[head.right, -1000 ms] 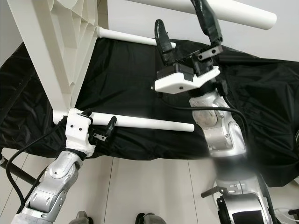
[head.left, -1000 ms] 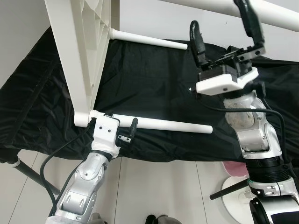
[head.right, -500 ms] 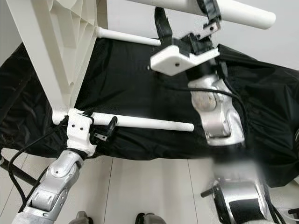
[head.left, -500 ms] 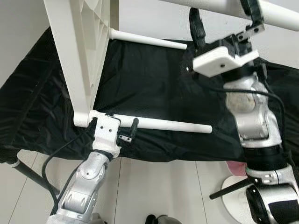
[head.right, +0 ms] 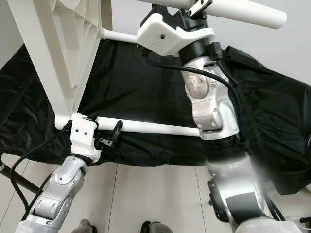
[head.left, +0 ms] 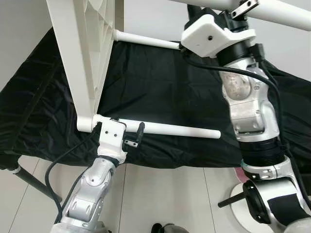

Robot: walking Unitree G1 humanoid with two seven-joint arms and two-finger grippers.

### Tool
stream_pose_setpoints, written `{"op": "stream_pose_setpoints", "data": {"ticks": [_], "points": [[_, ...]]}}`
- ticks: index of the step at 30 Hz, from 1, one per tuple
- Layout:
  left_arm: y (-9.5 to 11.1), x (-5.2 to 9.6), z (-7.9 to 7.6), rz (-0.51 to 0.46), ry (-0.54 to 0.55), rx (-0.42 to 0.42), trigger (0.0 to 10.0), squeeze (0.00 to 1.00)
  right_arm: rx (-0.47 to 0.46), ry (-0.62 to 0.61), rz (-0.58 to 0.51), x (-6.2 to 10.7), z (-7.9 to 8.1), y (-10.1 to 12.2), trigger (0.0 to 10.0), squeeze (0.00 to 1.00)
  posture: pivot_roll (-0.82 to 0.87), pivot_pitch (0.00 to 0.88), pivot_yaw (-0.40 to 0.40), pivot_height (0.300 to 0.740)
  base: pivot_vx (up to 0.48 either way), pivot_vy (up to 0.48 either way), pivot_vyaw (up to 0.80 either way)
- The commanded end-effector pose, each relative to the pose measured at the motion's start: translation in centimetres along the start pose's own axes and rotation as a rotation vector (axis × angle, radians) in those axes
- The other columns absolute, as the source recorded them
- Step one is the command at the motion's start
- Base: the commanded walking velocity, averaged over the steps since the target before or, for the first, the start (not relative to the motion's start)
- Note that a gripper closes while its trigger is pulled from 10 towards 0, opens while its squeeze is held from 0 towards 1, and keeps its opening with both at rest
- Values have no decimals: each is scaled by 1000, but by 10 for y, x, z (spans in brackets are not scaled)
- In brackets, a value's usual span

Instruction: Building children table

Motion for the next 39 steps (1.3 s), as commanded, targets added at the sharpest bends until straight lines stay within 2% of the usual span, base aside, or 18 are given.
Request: {"op": "stream_pose_setpoints", "data": {"ticks": [1, 2, 3, 4, 5, 7, 8, 12, 13, 20, 32, 39], "points": [[-1, 2, -6, 17, -51, 18, 10000, 0, 6, 22, 8, -1, 2, -1, 10000, 0, 74, 117, -97, 740, 0, 0, 0], [-1, 2, -7, 25, -50, 33, 10000, 0, 2, 33, 17, 0, 3, -2, 10000, 0, 74, 117, -98, 740, 0, 0, 0], [-2, 2, -8, 41, -47, 55, 10000, 0, -9, 51, 42, 1, 6, -4, 8471, 0, 74, 117, -98, 740, 0, 0, 0], [-2, 2, -8, 41, -47, 55, 10000, 0, -9, 51, 42, 1, 6, -4, 8471, 0, 74, 117, -98, 740, 0, 0, 0], [-2, 1, -9, 43, -46, 59, 10000, 0, -9, 51, 51, 2, 7, -5, 1451, 0, 74, 118, -98, 740, 0, 0, 0], [-1, 1, -9, 42, -45, 61, 10000, 0, -8, 51, 58, 2, 7, -6, 1451, 0, 74, 118, -98, 740, 0, 0, 0], [-2, 0, -10, 57, -43, 86, 10000, 0, -12, 51, 74, 3, 6, -8, 0, 0, 70, 120, -97, 740, 0, 0, 0], [-2, -5, -9, 84, -14, 166, 10000, 0, -61, 38, 140, 8, 4, -15, 0, 0, 67, 121, -96, 740, 0, 0, 0], [-1, -6, -8, 89, -12, 177, 10000, 0, -87, 27, 176, 10, 1, -17, 0, 0, 67, 121, -96, 740, 0, 0, 0], [2, -10, -9, 103, -3, 221, 10000, 0, -155, -35, 245, 11, -10, -22, 0, 0, 45, 128, -89, 740, 0, 0, 0], [9, -16, -15, 132, -10, 264, 10000, 0, -271, -157, 341, 13, -31, -25, 0, 0, 36, 134, -81, 740, 0, 0, 0], [4, -13, -34, 220, -101, 246, 10000, 0, -291, -236, 387, 17, -42, -27, 0, 0, 29, 139, -83, 740, 0, 0, 0]]}}
Point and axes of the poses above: a point about 5 cm out from each wrist's last joint towards the gripper, its own x axis pointing back from the gripper into the wrist, its own y axis along the axis of the wrist's last joint, z = x × y, the point moved 2 cm from there along -x, pointing out of the wrist towards the gripper, and after that the axes turned 1 degree about x, right-handed, at the moved point
